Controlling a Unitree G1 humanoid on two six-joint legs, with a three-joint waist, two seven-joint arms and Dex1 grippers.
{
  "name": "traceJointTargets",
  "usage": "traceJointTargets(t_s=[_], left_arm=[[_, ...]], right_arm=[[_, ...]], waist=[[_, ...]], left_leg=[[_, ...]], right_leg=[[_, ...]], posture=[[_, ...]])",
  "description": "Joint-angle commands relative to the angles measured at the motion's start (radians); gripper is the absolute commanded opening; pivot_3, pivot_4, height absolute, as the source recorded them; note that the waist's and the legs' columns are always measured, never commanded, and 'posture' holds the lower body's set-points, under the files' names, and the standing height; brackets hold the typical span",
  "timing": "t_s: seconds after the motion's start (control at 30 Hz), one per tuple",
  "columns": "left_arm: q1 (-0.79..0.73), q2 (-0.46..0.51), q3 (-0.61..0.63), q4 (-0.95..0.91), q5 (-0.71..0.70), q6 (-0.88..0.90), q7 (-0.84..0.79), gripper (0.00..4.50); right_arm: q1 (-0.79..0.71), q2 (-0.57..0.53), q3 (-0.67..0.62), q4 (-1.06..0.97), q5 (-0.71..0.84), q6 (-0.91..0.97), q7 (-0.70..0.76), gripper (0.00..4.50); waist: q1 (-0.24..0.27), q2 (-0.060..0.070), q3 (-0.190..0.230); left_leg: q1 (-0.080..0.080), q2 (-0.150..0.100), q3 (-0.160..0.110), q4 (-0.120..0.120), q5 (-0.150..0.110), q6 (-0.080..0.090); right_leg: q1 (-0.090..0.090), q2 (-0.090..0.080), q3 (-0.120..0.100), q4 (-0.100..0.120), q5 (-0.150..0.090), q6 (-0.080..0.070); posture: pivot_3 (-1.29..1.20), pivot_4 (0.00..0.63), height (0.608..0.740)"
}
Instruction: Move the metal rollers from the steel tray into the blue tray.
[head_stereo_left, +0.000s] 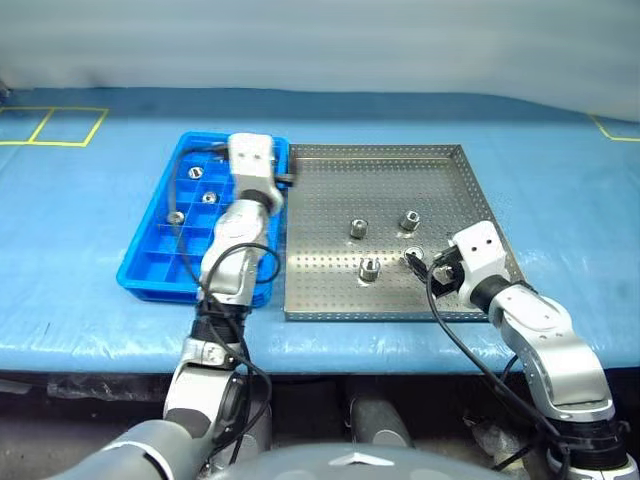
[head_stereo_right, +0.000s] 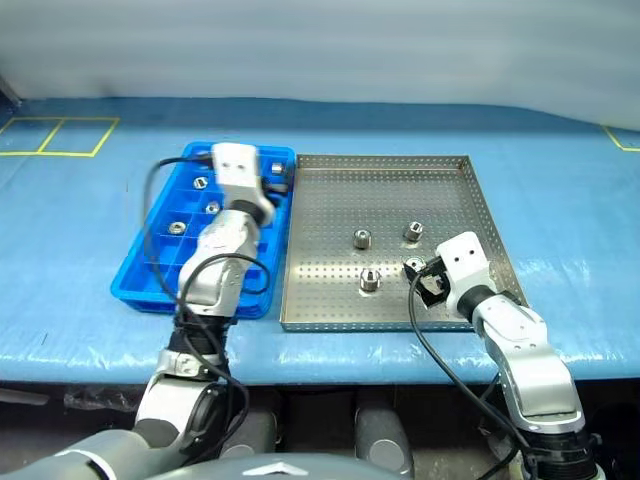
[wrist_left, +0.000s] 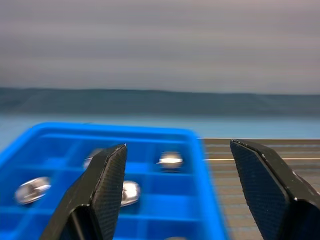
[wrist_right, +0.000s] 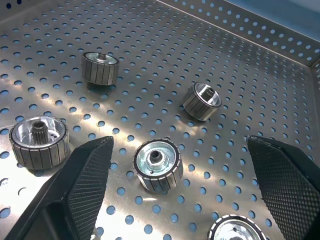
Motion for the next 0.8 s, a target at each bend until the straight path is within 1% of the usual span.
traceJointTargets(t_s=[0.03,0.13,0.23,0.3,0.53,0.63,0.73,0.77,0.8], left_arm=[[-0.045,0.01,-0.076,0.136,0.015,0.008,-0.113,3.59],[-0.09,0.001,-0.12,0.274,0.041,-0.025,-0.155,3.59],[-0.127,-0.005,-0.129,0.374,0.076,-0.035,-0.125,3.59],[-0.138,-0.016,-0.127,0.413,0.076,-0.048,-0.134,3.59],[-0.151,-0.041,-0.139,0.568,0.102,-0.077,-0.15,3.59],[-0.149,-0.052,-0.12,0.589,0.096,-0.078,-0.146,2.98],[-0.149,-0.056,-0.104,0.597,0.098,-0.083,-0.127,1.99],[-0.149,-0.057,-0.1,0.599,0.096,-0.087,-0.128,1.84],[-0.146,-0.058,-0.097,0.597,0.095,-0.089,-0.131,1.84]], right_arm=[[0.015,-0.003,-0.035,-0.06,-0.009,-0.001,-0.017,4.5],[0.044,0.005,-0.038,-0.082,-0.017,-0.001,-0.031,4.5],[0.069,0.016,-0.05,-0.104,-0.018,0.001,-0.046,4.5],[0.083,0.019,-0.055,-0.114,-0.018,0.0,-0.05,4.5],[0.095,0.024,-0.045,-0.128,-0.02,0.006,-0.057,4.5],[0.089,0.022,-0.035,-0.129,-0.02,0.011,-0.054,4.5],[0.086,0.019,-0.032,-0.13,-0.02,0.016,-0.053,4.5],[0.084,0.018,-0.032,-0.129,-0.021,0.017,-0.053,4.5],[0.085,0.017,-0.031,-0.129,-0.021,0.019,-0.052,4.5]], waist=[[-0.019,0.0,0.0],[-0.048,0.001,0.0],[-0.071,0.0,0.0],[-0.083,0.0,0.0],[-0.099,0.0,0.0],[-0.101,0.001,0.0],[-0.102,0.001,0.0],[-0.102,0.001,0.0],[-0.102,0.001,0.0]], left_leg=[[0.0,0.0,0.0,0.0,0.0,0.0],[0.001,0.0,0.0,-0.001,0.0,0.0],[0.0,0.0,0.0,-0.001,0.0,0.0],[0.0,0.0,0.001,-0.001,0.0,0.0],[0.0,0.0,0.001,-0.001,0.0,0.0],[0.0,0.0,0.001,-0.001,0.0,0.0],[0.0,0.0,0.001,-0.001,0.0,0.0],[0.0,0.0,0.001,-0.001,0.0,0.0],[0.0,0.0,0.001,-0.001,0.0,0.0]], right_leg=[[0.0,0.0,0.0,0.0,0.0,0.0],[-0.001,0.0,0.001,0.0,0.0,0.0],[-0.001,0.0,0.001,0.0,0.0,0.0],[-0.002,0.0,0.001,0.0,0.0,0.0],[-0.001,0.0,0.001,0.0,0.0,0.0],[-0.001,0.0,0.002,0.0,0.0,0.0],[-0.001,0.0,0.002,0.001,0.0,0.0],[-0.001,0.0,0.002,0.001,0.0,0.0],[-0.001,0.0,0.002,0.0,0.0,0.0]], posture=[[-0.13,0.15,0.74],[-0.17,0.15,0.74],[-0.19,0.15,0.74],[-0.2,0.15,0.74],[-0.21,0.15,0.74],[-0.2,0.15,0.74],[-0.2,0.15,0.74],[-0.2,0.15,0.74],[-0.19,0.15,0.74]])
